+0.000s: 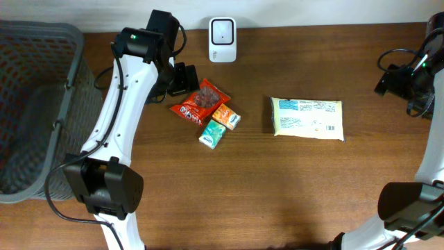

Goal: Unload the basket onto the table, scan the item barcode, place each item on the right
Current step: 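Reach the left gripper down to the red snack bag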

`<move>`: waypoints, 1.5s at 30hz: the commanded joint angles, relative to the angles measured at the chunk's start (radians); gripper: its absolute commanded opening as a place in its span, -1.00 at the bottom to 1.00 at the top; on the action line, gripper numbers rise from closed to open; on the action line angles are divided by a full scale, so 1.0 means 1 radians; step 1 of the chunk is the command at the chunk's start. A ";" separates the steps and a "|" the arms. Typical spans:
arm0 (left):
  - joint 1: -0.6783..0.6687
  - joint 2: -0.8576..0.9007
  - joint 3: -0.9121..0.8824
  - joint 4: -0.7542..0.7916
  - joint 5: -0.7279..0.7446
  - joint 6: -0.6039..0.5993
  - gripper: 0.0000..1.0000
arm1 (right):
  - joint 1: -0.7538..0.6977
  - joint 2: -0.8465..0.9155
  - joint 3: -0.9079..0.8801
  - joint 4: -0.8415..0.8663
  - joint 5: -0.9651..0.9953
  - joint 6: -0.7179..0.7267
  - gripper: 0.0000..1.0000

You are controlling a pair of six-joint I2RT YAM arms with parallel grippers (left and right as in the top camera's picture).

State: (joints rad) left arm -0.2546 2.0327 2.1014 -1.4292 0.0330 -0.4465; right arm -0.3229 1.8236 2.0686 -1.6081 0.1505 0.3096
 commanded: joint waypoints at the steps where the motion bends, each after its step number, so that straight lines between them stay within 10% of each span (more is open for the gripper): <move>1: 0.000 -0.023 0.013 0.003 0.082 -0.009 0.98 | 0.002 0.005 0.005 0.000 0.019 -0.006 0.97; 7: -0.090 -0.019 0.011 0.030 0.298 0.251 0.94 | 0.002 0.005 0.005 0.000 0.019 -0.006 0.96; 11: -0.187 -0.019 0.011 0.069 0.054 0.280 0.98 | 0.002 0.005 0.005 0.000 0.019 -0.005 0.97; 30: -0.241 0.044 0.005 0.145 -0.125 0.261 0.98 | 0.002 0.005 0.005 0.000 0.019 -0.006 0.97; 40: -0.264 0.159 0.004 0.195 -0.178 0.553 0.98 | 0.002 0.005 0.005 0.000 0.019 -0.006 0.97; 45: -0.243 0.178 0.004 0.275 -0.269 0.491 0.98 | 0.002 0.005 0.005 0.000 0.019 -0.005 0.97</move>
State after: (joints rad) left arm -0.5194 2.1933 2.1010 -1.1786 -0.1669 0.0467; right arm -0.3229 1.8236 2.0686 -1.6081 0.1505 0.3096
